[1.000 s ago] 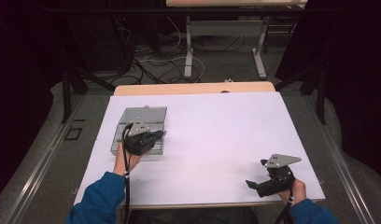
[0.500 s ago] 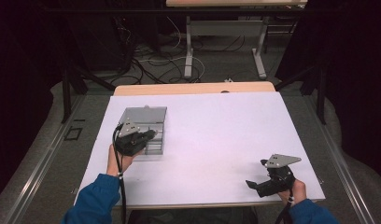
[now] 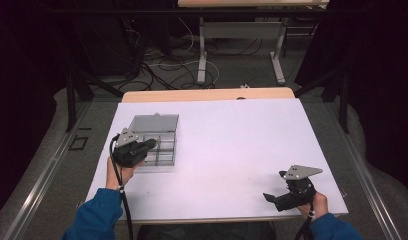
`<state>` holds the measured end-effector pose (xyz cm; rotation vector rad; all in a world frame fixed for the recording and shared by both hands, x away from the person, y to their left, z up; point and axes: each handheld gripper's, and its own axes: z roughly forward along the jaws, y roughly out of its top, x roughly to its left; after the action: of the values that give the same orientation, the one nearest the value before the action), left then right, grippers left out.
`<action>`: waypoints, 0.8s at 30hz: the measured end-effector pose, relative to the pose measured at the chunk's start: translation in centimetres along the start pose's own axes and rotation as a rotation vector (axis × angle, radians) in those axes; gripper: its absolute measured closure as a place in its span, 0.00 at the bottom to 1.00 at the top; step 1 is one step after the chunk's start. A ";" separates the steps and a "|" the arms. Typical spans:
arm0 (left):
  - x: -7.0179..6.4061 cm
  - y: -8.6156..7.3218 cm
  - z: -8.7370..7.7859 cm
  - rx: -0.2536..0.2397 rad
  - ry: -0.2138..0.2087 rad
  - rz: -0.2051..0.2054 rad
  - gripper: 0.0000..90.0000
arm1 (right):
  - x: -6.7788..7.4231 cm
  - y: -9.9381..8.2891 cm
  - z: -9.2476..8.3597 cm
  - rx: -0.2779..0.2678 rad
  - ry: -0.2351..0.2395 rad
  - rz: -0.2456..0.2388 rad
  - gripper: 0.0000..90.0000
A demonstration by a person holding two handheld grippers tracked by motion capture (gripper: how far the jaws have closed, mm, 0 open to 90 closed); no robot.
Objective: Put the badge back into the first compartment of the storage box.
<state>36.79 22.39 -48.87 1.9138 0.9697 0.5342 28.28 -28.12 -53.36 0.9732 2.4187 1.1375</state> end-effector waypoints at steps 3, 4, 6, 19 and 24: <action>0.4 -0.2 -0.2 -0.007 0.011 -0.013 0.96 | 0.0 0.0 0.0 0.004 0.003 -0.004 0.02; 0.5 -0.2 -0.3 -0.005 0.014 -0.015 0.96 | 0.0 0.0 0.0 -0.003 -0.002 -0.001 0.02; 0.7 -0.3 -0.5 -0.010 0.021 -0.023 0.96 | 0.0 0.0 0.0 -0.002 0.000 -0.001 0.02; 2.2 -0.9 -1.3 -0.018 0.069 -0.068 0.96 | 0.0 0.0 -0.1 0.013 0.004 -0.004 0.02; 2.7 -1.1 -1.6 -0.017 0.082 -0.076 0.96 | 0.1 0.0 -0.1 0.016 0.002 0.006 0.02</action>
<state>36.86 25.65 -49.08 1.8448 1.0825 0.5785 28.20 -28.13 -53.28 0.9858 2.4319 1.1228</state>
